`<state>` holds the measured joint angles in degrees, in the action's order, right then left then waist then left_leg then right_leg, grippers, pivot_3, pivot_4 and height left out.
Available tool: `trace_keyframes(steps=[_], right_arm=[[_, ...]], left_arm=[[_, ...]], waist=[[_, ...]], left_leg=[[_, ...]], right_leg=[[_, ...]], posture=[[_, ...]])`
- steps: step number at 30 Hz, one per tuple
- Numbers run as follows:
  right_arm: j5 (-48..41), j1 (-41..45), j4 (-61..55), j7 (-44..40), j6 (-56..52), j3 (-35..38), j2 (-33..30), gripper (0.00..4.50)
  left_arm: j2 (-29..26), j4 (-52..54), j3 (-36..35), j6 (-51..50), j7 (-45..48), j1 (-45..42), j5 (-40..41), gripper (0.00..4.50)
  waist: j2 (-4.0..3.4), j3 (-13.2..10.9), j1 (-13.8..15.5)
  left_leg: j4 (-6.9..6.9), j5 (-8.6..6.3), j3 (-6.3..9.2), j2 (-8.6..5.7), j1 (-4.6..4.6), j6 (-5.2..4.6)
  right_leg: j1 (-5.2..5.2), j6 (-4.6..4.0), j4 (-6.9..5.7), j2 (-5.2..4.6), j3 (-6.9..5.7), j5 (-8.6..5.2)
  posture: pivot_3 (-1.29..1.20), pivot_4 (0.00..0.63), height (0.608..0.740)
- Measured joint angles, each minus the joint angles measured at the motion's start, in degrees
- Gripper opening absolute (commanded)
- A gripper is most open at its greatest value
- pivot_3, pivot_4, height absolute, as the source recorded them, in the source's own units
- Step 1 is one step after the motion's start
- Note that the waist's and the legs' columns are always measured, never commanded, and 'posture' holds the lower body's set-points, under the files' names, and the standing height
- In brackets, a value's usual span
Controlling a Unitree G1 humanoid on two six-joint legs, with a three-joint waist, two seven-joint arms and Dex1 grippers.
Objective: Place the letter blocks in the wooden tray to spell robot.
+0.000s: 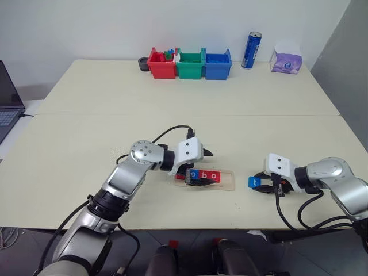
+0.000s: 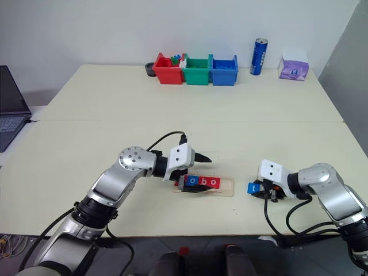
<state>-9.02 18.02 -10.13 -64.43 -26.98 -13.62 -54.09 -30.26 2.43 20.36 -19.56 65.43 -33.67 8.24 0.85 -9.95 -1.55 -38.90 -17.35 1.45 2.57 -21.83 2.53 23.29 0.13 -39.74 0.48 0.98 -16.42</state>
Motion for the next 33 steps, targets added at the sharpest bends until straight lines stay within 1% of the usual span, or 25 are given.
trace_keyframes(steps=[3, 6, 10, 15, 24, 33], right_arm=[[-0.3, 1.6, -2.3, -0.3, -2.2, 0.0, 0.2, 1.45], [-1.4, 4.7, -5.0, -0.4, -5.6, -0.2, 2.5, 1.45], [-1.4, 8.5, -7.7, -0.2, -9.5, -2.9, 5.9, 1.45], [0.2, 12.1, -5.6, 1.4, -11.3, -7.4, 10.1, 1.45], [2.7, 13.2, -2.9, 1.4, -10.8, -9.9, 10.5, 1.45], [3.0, 13.2, -2.9, 0.8, -10.8, -10.1, 10.5, 1.45]], left_arm=[[-1.9, 0.0, -1.4, 0.2, 0.7, 1.0, 0.7, 4.50], [-3.5, 0.0, -2.3, 0.4, 1.7, 1.5, 0.9, 4.50], [-4.6, 0.0, -2.6, 1.1, 2.6, 1.9, 0.9, 4.50], [-4.8, 0.2, -2.7, 1.4, 2.6, 2.3, 0.8, 4.50], [-4.9, 1.1, -2.7, 1.4, 1.6, 2.6, 0.8, 4.50], [-4.8, 1.5, -2.7, 1.3, 1.4, 2.7, 0.8, 4.50]], waist=[[0.00, 0.0, -0.1], [0.00, 0.0, -0.1], [0.00, 0.0, 0.0], [0.00, 0.0, 0.1], [0.00, 0.0, 0.0], [0.00, 0.0, 0.0]], left_leg=[[0.00, 0.00, 0.02, 0.01, 0.01, 0.00], [-0.01, 0.00, 0.02, 0.01, 0.02, 0.00], [-0.01, 0.00, 0.03, 0.01, 0.01, 0.00], [-0.03, 0.00, 0.01, 0.00, -0.02, 0.00], [-0.03, 0.00, 0.01, 0.01, -0.02, 0.00], [-0.03, 0.00, 0.02, 0.01, -0.02, 0.00]], right_leg=[[0.00, 0.00, -0.02, 0.00, -0.01, 0.00], [0.00, 0.00, -0.05, 0.00, -0.01, 0.00], [0.00, 0.00, -0.05, 0.00, -0.03, 0.00], [0.01, 0.00, -0.05, -0.04, -0.04, 0.00], [0.02, -0.01, -0.07, -0.04, -0.04, 0.00], [0.02, -0.01, -0.09, -0.04, -0.05, 0.00]], posture=[[0.00, 0.150, 0.740], [0.00, 0.150, 0.740], [0.00, 0.150, 0.740], [0.00, 0.150, 0.740], [0.00, 0.150, 0.740], [0.00, 0.150, 0.740]])
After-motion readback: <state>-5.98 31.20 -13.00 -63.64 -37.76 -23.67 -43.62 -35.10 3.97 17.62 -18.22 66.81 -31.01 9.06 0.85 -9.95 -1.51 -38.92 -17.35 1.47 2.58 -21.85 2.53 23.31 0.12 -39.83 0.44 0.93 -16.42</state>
